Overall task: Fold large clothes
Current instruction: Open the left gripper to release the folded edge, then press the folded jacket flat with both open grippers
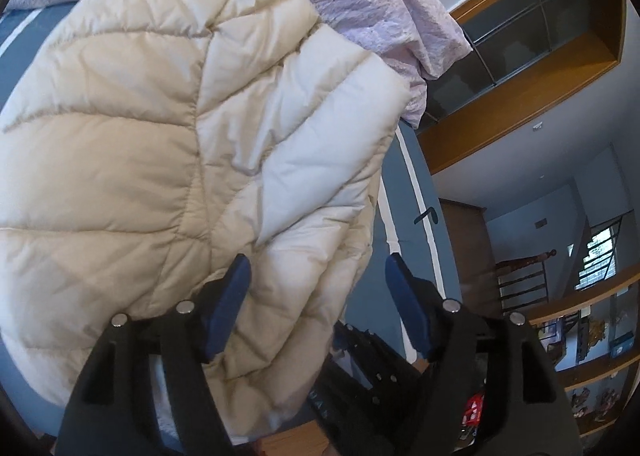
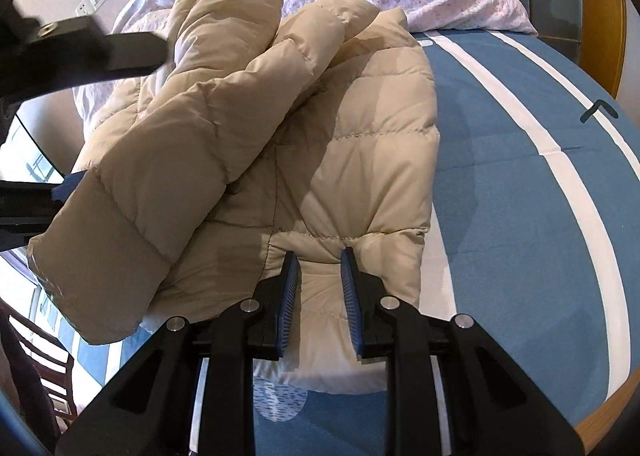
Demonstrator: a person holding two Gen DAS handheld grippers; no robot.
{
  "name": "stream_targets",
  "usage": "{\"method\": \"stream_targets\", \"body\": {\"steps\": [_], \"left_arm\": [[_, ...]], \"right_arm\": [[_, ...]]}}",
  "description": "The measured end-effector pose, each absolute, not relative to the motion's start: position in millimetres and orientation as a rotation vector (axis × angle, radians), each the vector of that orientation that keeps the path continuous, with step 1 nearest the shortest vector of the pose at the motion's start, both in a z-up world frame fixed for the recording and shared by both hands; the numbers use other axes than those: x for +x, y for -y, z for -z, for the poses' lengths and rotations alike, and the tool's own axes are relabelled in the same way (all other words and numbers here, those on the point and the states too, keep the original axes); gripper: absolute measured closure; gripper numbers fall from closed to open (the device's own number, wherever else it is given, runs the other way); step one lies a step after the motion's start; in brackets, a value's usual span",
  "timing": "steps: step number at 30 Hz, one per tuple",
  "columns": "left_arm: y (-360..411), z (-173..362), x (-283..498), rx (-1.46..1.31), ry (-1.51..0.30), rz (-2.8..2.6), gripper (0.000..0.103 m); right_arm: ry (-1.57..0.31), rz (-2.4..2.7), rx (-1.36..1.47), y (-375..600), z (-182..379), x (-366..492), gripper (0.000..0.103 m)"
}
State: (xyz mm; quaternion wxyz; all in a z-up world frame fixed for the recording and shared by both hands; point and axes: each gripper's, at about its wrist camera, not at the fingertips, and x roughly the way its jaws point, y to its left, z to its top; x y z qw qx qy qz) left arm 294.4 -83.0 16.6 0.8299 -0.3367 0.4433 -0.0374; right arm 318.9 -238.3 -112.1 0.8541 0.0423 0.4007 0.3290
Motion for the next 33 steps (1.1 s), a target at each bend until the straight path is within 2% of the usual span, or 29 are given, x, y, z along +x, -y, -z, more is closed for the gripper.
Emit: {"method": "stream_targets", "body": {"steps": [10, 19, 29, 31, 33], "left_arm": [[41.2, -43.6, 263.2, -0.644, -0.88, -0.014, 0.027], [-10.8, -42.6, 222.2, -0.479, -0.859, -0.189, 0.027], [-9.4, -5.7, 224.6, -0.393, -0.911, -0.213, 0.024], [-1.5, 2.0, 231.6, -0.39, -0.915, -0.202, 0.024], [3.9, 7.9, 236.6, -0.398, -0.921, -0.193, 0.024]], "right_arm": [[-0.854, -0.68, 0.083, 237.1, 110.8, 319.9, 0.076], [-0.86, -0.684, 0.085, 236.0, 108.9, 319.5, 0.067], [-0.856, -0.681, 0.076, 233.9, 107.5, 318.5, 0.065], [-0.853, -0.679, 0.07, 235.2, 105.0, 318.9, 0.063], [-0.838, -0.666, 0.061, 237.9, 100.4, 318.5, 0.051]]}}
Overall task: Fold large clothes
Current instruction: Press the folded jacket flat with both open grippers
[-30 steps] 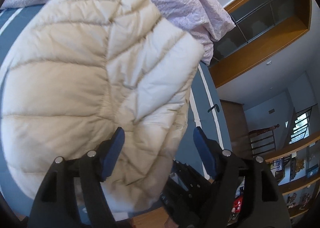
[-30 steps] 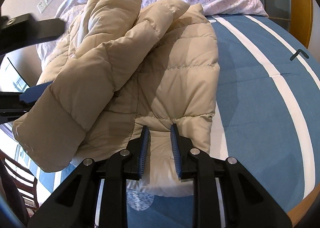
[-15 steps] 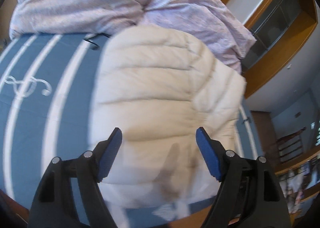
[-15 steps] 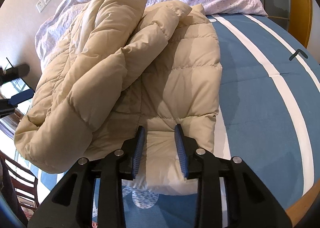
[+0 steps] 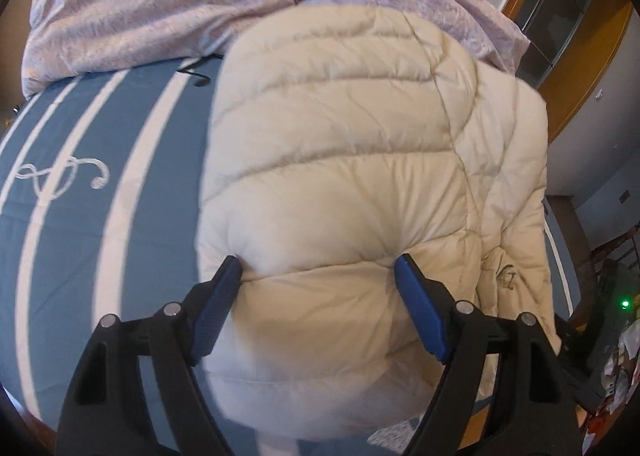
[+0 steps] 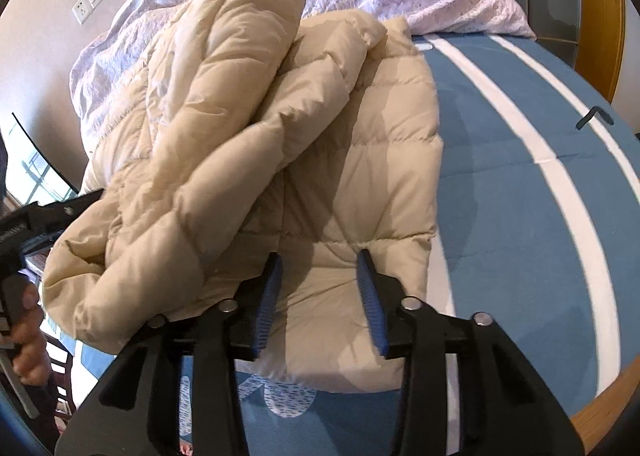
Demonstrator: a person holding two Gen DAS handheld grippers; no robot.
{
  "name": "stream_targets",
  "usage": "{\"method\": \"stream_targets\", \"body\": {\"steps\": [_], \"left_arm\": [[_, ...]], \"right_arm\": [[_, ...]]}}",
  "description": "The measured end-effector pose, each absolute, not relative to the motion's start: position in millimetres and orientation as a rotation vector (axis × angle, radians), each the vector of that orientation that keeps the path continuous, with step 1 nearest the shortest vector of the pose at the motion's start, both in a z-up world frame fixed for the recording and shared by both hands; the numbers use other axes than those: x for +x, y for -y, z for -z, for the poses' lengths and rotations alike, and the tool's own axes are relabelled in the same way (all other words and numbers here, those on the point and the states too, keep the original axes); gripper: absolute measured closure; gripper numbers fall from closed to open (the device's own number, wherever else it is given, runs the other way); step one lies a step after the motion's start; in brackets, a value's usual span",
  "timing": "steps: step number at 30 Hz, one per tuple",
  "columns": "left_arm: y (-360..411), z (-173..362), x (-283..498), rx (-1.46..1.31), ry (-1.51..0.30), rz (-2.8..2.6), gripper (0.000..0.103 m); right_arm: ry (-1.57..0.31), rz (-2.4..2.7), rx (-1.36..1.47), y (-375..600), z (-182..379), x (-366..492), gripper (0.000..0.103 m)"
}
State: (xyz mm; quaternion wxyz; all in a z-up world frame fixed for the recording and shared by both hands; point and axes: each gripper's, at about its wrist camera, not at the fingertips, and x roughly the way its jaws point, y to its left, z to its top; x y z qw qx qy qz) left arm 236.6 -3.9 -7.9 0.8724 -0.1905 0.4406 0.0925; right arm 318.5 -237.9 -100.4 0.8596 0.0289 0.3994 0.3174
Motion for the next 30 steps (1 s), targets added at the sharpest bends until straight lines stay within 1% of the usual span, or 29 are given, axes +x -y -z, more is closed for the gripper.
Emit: {"method": "stream_targets", "body": {"steps": [1, 2, 4, 11, 14, 17, 20, 25, 26, 29, 30], "left_arm": [[6.9, 11.2, 239.9, -0.402, -0.924, -0.191, 0.023], [9.3, 13.1, 241.9, -0.402, -0.925, -0.192, 0.023], [13.8, 17.3, 246.8, -0.404, -0.928, -0.192, 0.022], [22.8, 24.5, 255.8, -0.398, -0.925, -0.199, 0.019], [26.1, 25.8, 259.8, -0.388, -0.922, -0.203, 0.019], [28.3, 26.8, 262.5, -0.382, -0.92, -0.207, 0.018], [29.8, 27.9, 264.4, -0.383, -0.918, -0.206, 0.018], [32.2, 28.3, 268.1, -0.375, -0.913, -0.189, 0.018], [32.4, 28.7, 268.6, -0.373, -0.912, -0.185, 0.018], [32.5, 28.7, 269.6, -0.363, -0.905, -0.171, 0.018], [32.7, 28.2, 269.8, -0.359, -0.902, -0.167, 0.018]], "right_arm": [[-0.827, -0.655, 0.052, 239.6, 97.6, 318.1, 0.048], [-0.807, -0.637, 0.04, 241.9, 93.4, 317.4, 0.042], [-0.768, -0.596, 0.022, 247.3, 84.7, 317.1, 0.036], [-0.667, -0.547, 0.061, 266.4, 40.8, 323.9, 0.036], [-0.615, -0.609, 0.057, 249.8, 16.5, 319.6, 0.039], [-0.593, -0.674, 0.029, 215.7, 2.1, 318.1, 0.047], [-0.59, -0.691, -0.005, 191.6, 0.5, 321.6, 0.054], [-0.61, -0.637, -0.037, 166.4, 15.4, 340.7, 0.055], [-0.62, -0.616, -0.045, 166.5, 19.9, 344.0, 0.057], [-0.673, -0.557, -0.058, 170.7, 39.6, 359.5, 0.067], [-0.686, -0.542, -0.061, 172.5, 44.8, 363.0, 0.068]]}}
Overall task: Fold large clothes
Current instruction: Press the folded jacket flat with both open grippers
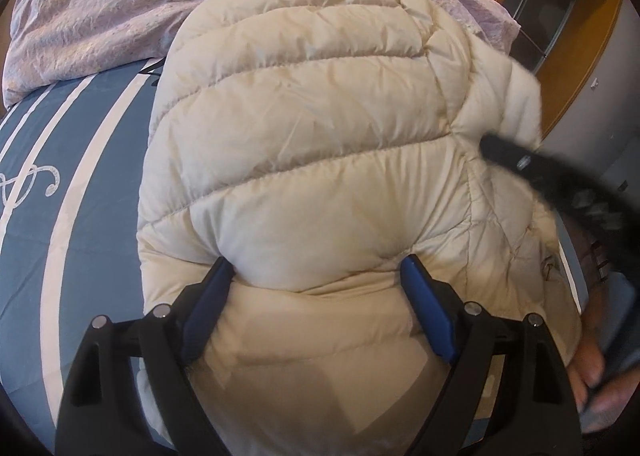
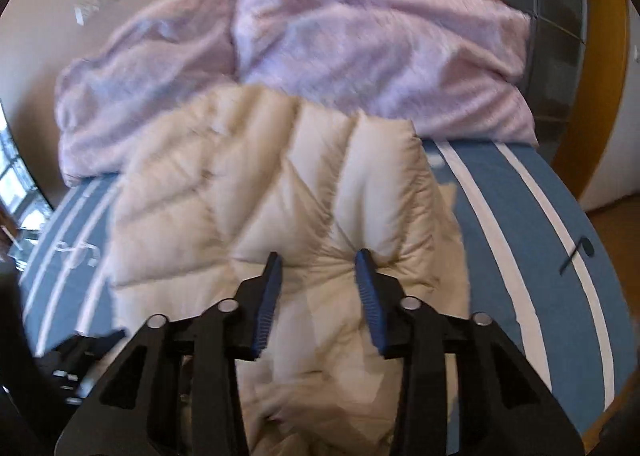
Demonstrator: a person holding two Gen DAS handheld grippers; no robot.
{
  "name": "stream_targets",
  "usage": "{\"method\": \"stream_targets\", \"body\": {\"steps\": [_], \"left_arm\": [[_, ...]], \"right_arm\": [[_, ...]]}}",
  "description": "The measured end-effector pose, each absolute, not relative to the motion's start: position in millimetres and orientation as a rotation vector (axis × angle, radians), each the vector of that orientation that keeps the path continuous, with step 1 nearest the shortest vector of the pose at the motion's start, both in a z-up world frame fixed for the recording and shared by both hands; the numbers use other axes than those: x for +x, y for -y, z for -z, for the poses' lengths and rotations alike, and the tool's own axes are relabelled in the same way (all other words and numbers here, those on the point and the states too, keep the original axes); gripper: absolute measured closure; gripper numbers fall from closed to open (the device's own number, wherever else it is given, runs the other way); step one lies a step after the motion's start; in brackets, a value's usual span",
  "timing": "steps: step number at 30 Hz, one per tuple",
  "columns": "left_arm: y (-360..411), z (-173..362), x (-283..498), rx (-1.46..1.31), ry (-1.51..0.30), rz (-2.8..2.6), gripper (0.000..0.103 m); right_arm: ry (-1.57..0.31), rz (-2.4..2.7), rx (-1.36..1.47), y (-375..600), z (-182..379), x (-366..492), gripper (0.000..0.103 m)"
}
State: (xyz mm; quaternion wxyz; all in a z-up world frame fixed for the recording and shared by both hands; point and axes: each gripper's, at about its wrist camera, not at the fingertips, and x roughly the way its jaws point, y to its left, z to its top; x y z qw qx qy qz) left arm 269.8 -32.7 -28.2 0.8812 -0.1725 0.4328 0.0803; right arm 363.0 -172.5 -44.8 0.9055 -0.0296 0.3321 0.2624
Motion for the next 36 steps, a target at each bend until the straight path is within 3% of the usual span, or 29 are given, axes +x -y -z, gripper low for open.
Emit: {"method": "stream_targets", "body": {"steps": [21, 36], "left_arm": [[11.3, -28.0, 262.3, -0.349, -0.802, -0.147, 0.018], [8.5, -40.7, 330.3, -0.09, -0.806, -0.22, 0.018]], "right_arm": [[-0.77, -0.47, 0.003, 218.3, 97.7, 387.1, 0.067], [-0.787, -0.483, -0.006, 216.4, 99.0, 397.0, 0.067]]}}
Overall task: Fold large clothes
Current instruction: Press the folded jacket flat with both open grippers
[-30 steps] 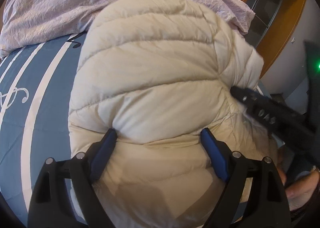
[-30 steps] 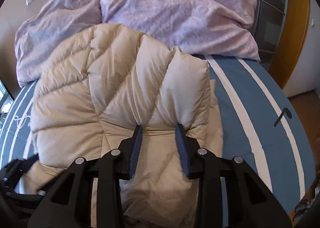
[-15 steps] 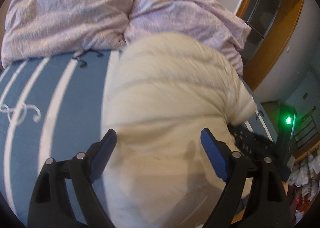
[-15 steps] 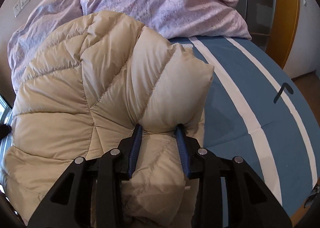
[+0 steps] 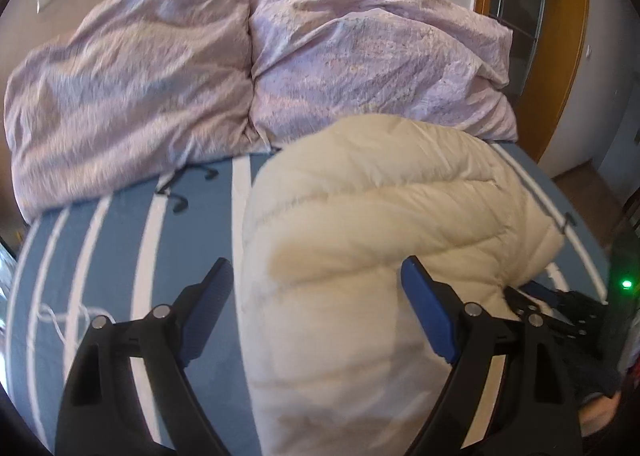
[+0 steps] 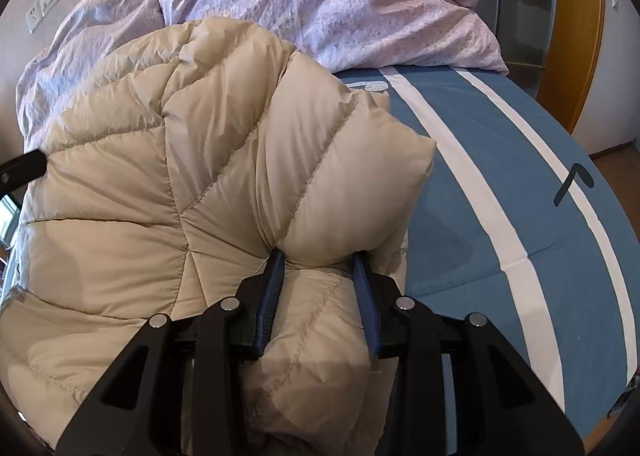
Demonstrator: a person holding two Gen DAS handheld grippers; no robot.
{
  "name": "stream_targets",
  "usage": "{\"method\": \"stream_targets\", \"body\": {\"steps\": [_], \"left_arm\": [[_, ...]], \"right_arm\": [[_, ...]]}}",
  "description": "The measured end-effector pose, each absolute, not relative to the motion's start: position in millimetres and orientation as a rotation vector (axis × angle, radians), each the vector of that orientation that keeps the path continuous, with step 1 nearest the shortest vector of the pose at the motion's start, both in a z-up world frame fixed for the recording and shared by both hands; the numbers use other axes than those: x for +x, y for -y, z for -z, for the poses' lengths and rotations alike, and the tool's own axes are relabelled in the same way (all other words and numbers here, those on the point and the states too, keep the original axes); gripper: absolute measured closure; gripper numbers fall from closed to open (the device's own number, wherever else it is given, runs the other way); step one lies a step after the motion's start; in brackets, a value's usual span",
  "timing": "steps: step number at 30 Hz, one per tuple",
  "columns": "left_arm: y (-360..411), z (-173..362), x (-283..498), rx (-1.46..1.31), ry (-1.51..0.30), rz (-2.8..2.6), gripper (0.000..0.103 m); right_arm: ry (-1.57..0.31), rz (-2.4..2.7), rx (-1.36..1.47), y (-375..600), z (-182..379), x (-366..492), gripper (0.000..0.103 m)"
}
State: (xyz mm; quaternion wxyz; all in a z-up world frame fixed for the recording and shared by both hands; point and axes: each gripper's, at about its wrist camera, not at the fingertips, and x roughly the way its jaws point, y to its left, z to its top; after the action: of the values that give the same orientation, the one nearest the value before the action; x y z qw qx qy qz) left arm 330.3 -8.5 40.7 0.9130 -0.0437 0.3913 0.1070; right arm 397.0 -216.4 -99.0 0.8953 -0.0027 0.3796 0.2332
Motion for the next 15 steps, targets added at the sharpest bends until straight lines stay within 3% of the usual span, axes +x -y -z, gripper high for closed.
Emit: {"method": "stream_targets", "body": {"steps": [9, 15], "left_arm": [[10.0, -8.9, 348.7, -0.063, -0.845, -0.217, 0.017], [6.6, 20.2, 353.2, -0.071, -0.855, -0.23, 0.011]], "right_arm": [[-0.785, -0.482, 0.008, 216.9, 100.7, 397.6, 0.067], [-0.773, -0.483, 0.023, 219.3, 102.8, 396.8, 0.066]]}}
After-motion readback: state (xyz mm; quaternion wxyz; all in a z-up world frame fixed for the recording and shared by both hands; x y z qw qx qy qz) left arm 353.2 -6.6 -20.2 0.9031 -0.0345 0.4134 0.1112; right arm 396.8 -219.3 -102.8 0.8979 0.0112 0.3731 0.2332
